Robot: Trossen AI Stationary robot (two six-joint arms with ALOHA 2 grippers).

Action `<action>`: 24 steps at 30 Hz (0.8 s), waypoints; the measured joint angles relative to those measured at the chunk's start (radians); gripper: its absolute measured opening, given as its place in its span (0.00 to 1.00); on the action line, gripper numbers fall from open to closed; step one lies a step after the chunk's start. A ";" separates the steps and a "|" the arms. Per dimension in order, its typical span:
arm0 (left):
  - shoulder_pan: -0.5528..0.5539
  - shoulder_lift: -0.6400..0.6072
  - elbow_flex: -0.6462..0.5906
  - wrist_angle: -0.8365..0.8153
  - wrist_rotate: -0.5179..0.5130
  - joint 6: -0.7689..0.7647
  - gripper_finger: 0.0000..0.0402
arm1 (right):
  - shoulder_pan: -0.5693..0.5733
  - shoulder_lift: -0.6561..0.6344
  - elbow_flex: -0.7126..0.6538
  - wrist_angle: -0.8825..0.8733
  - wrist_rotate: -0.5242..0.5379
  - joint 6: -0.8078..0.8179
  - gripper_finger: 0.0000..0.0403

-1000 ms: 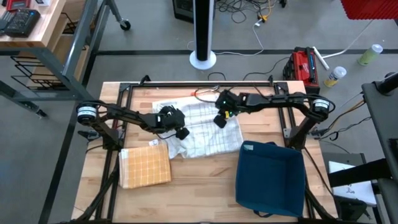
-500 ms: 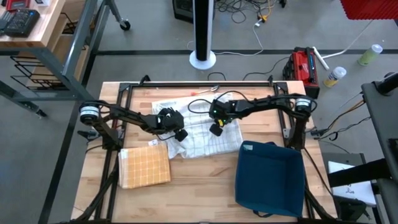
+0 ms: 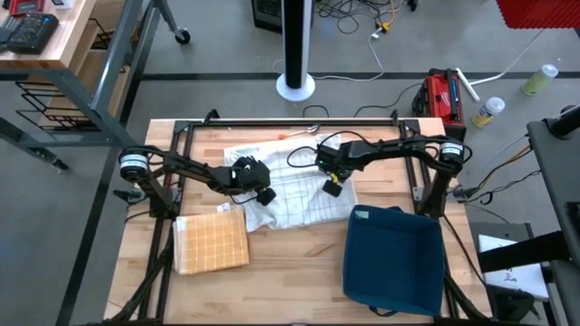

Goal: Fold towel
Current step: Fold the white towel

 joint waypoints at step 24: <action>-0.017 -0.114 -0.013 0.136 0.091 0.087 0.05 | -0.018 -0.112 -0.017 0.270 -0.032 0.000 0.00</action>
